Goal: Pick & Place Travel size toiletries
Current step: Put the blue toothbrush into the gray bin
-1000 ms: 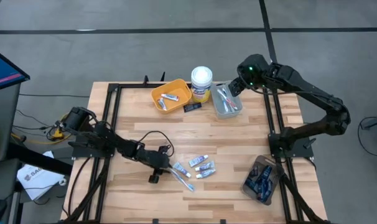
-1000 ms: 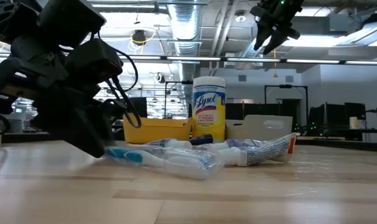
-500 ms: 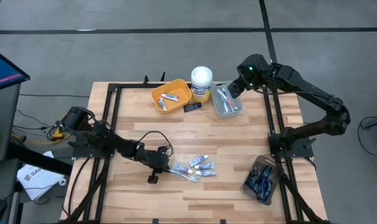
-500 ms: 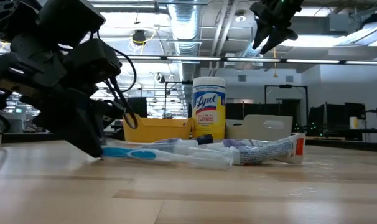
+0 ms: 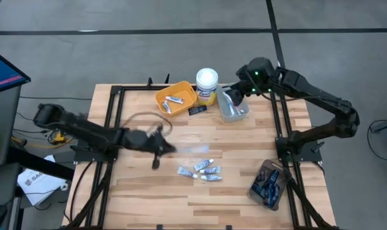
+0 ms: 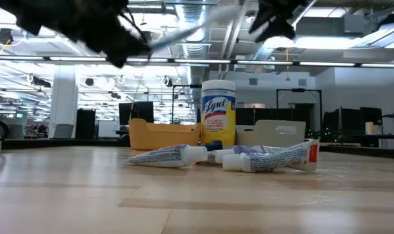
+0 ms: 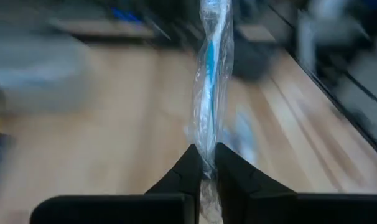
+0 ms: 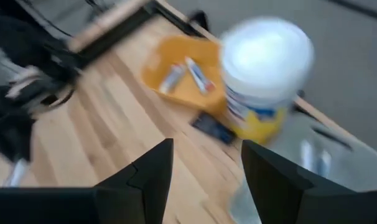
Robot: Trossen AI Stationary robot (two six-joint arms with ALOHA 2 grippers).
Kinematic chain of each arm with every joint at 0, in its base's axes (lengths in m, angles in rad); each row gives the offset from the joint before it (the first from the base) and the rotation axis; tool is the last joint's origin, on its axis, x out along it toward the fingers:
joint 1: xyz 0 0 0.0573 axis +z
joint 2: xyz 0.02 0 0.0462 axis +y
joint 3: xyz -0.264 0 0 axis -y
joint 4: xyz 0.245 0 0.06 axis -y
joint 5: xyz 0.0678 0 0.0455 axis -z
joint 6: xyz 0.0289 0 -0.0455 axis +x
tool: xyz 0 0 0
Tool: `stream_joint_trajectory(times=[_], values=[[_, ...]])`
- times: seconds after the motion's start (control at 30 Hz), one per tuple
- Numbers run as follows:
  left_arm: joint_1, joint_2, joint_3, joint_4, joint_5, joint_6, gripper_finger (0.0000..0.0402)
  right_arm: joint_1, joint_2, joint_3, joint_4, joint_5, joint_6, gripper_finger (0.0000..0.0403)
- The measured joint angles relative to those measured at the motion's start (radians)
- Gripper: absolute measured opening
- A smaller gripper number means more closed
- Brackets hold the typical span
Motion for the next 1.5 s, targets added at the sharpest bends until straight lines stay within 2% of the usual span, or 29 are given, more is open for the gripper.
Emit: stream_joint_trajectory(times=[0.2,0.33,0.47,0.67,0.87,1.13,1.37,1.43,1.5], values=[[0.077,-0.242,0.000,0.036,-0.217,-0.005,0.0020,0.082,0.000,0.000,0.215,0.000,-0.016,0.0178],[0.121,-0.330,0.000,0.151,-0.248,-0.006,0.0019,0.134,0.005,0.000,0.375,0.000,-0.027,0.0182],[0.135,-0.341,0.001,0.321,-0.247,-0.006,0.0018,0.191,0.025,0.000,0.499,-0.001,-0.066,0.0206],[0.136,-0.267,0.011,0.485,-0.246,-0.005,0.0018,0.257,0.099,0.003,0.700,-0.027,-0.111,0.0262],[0.136,-0.115,0.101,0.515,-0.221,-0.005,0.0018,0.301,0.183,0.000,0.851,-0.054,-0.104,0.0275],[0.147,0.020,0.221,0.521,-0.144,-0.004,0.0018,0.320,0.214,0.000,0.922,-0.081,-0.079,0.0275],[0.166,0.094,0.269,0.524,-0.118,-0.007,0.0018,0.320,0.204,0.001,0.933,-0.081,-0.072,0.0270],[0.165,0.102,0.276,0.528,-0.117,-0.007,0.0018,0.323,0.205,0.001,0.927,-0.081,-0.052,0.0250],[0.165,0.105,0.278,0.536,-0.117,-0.006,0.0018,0.323,0.205,0.001,0.927,-0.081,-0.044,0.0206]])
